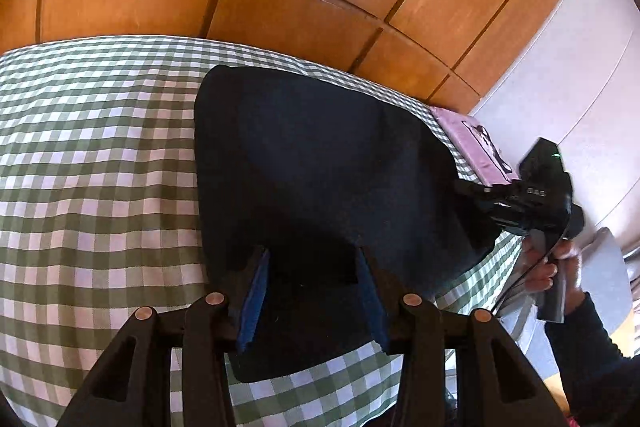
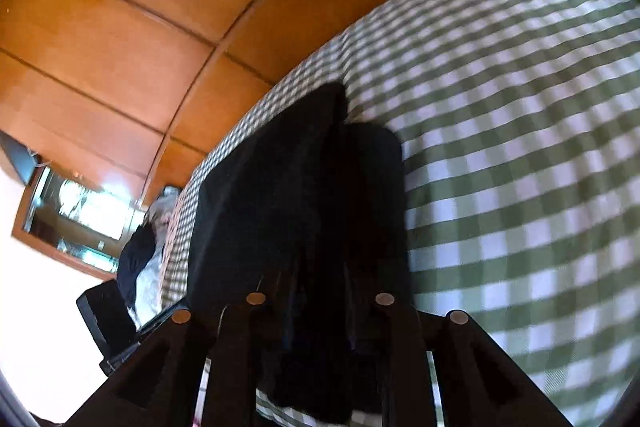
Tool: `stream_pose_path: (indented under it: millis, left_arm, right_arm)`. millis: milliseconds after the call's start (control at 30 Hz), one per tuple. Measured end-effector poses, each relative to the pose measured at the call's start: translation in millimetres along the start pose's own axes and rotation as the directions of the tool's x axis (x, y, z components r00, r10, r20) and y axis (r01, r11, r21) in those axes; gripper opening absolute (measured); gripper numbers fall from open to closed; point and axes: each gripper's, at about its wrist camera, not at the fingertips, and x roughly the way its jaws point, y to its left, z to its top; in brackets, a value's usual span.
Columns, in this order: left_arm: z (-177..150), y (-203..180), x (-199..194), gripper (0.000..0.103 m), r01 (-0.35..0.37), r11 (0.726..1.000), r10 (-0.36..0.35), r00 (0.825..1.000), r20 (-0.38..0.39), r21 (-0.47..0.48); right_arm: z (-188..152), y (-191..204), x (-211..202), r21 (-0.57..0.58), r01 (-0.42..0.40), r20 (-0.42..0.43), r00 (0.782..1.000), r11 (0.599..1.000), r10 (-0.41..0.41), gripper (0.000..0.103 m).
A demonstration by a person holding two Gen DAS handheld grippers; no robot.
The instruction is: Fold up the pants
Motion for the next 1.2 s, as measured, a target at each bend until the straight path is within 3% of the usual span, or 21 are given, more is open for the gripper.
stream_pose_path:
  millis: [133, 200, 433, 633, 700, 833, 933, 1200]
  left_arm:
    - [0, 2, 2, 0.044, 0.008, 1.0, -0.008, 1.0, 0.005, -0.003]
    - [-1, 0, -1, 0.044, 0.0, 1.0, -0.001, 1.0, 0.01, 0.009]
    - [-2, -3, -6, 0.044, 0.001, 1.0, -0.001, 1.0, 0.022, 0.006]
    - [-4, -9, -7, 0.044, -0.035, 0.999, 0.034, 0.999, 0.031, 0.031]
    - [-6, -12, -8, 0.044, -0.055, 0.998, 0.053, 0.998, 0.037, 0.038]
    - [-13, -23, -10, 0.044, -0.106, 0.991, 0.103, 0.994, 0.044, 0.08]
    - [-24, -29, -2, 0.046, -0.14, 0.984, 0.136, 0.99, 0.045, 0.111]
    - [-16, -34, -8, 0.046, -0.21, 0.971, 0.205, 0.977, 0.056, 0.112]
  right_arm:
    - [-18, 6, -38, 0.028, -0.026, 0.067, 0.997, 0.999, 0.024, 0.023]
    - [-33, 13, -49, 0.032, -0.069, 0.061, 0.996, 0.997, 0.067, 0.023]
    - [-68, 16, -48, 0.099, -0.056, 0.046, 0.998, 0.994, 0.051, 0.026]
    - [-64, 7, -29, 0.126, -0.009, 0.054, 0.999, 0.992, 0.002, 0.025]
    - [-61, 10, -28, 0.114, 0.032, 0.074, 0.996, 0.993, -0.041, 0.008]
    - [-63, 25, -34, 0.036, 0.096, 0.081, 0.992, 0.995, -0.099, 0.007]
    - [-68, 14, -25, 0.032, 0.184, 0.048, 0.982, 0.982, -0.185, 0.006]
    - [-72, 1, -22, 0.025, 0.162, 0.056, 0.985, 0.986, -0.163, 0.007]
